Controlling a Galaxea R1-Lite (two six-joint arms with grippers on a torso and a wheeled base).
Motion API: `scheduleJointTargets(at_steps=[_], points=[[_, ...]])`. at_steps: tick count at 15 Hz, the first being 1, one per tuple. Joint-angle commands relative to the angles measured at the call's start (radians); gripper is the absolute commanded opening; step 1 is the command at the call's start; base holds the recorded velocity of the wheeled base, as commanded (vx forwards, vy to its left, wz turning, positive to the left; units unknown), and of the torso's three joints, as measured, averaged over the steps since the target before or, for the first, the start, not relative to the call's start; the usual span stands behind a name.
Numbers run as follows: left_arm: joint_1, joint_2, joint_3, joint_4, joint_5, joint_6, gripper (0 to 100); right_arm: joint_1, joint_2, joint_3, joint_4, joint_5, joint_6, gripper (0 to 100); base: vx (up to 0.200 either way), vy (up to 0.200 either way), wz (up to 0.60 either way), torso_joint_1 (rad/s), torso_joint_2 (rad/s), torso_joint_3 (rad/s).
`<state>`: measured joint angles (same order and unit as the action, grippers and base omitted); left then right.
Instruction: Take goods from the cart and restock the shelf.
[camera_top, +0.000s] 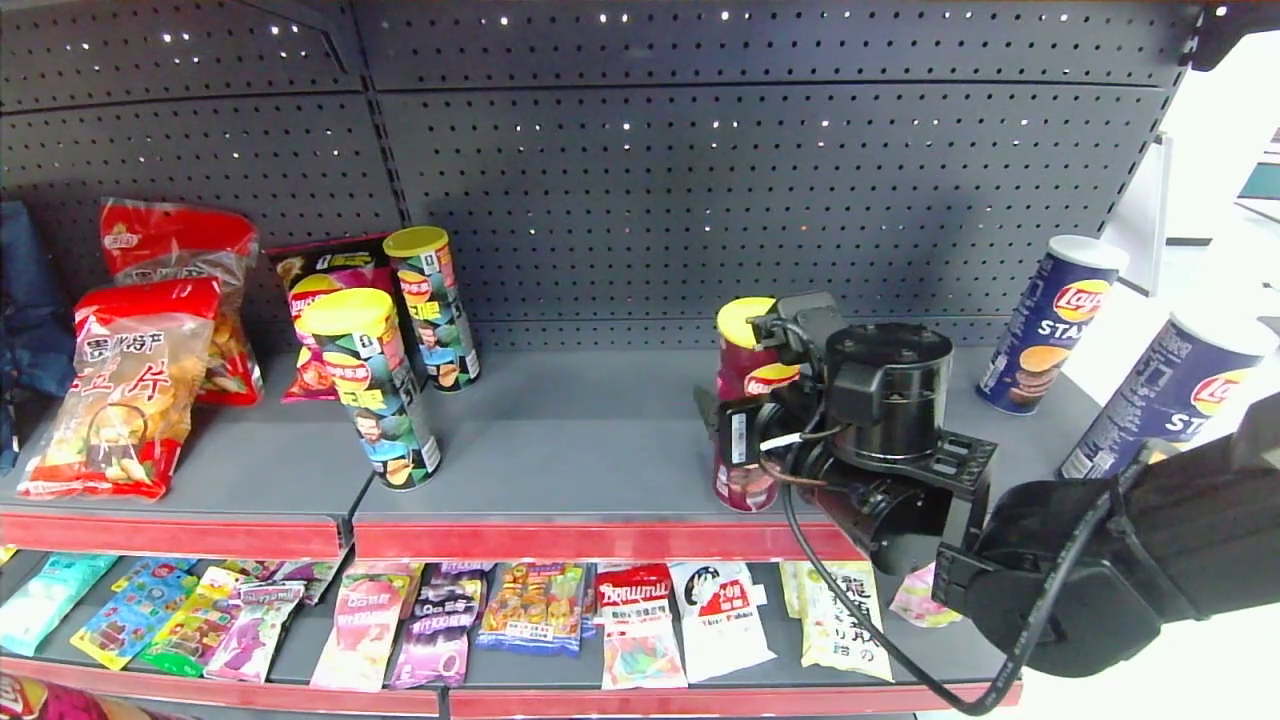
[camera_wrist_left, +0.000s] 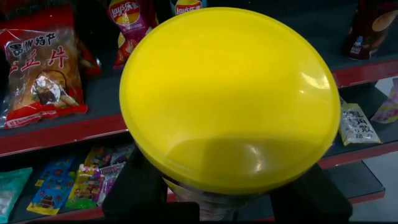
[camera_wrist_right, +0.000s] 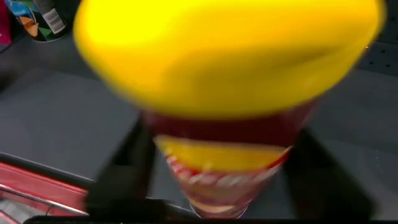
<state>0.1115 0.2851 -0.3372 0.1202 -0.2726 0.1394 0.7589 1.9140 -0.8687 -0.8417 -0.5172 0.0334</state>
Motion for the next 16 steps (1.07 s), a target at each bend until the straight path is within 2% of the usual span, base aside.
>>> scheduleJointTargets(at_steps=[1,7,13,16], points=[[0.000,0.000,0.000,-0.001,0.000,0.000,0,0.005,0.002,-0.003,-0.008,-0.001,0.000,100,0.000,0.000,0.00,0.000,0.00,0.000],[0.000,0.000,-0.002,-0.001,0.001,0.000,0,0.011,-0.047,0.028,-0.008,-0.003,0.003,100,0.000,0.000,0.00,0.000,0.00,0.000],[0.000,0.002,0.000,-0.001,-0.002,0.000,0,0.014,-0.265,0.218,-0.008,-0.030,0.006,100,0.000,0.000,0.00,0.000,0.00,0.000],[0.000,0.003,0.000,0.001,0.000,0.000,0,0.072,-0.383,0.295,-0.005,-0.035,0.031,100,0.000,0.000,0.00,0.000,0.00,0.000]])
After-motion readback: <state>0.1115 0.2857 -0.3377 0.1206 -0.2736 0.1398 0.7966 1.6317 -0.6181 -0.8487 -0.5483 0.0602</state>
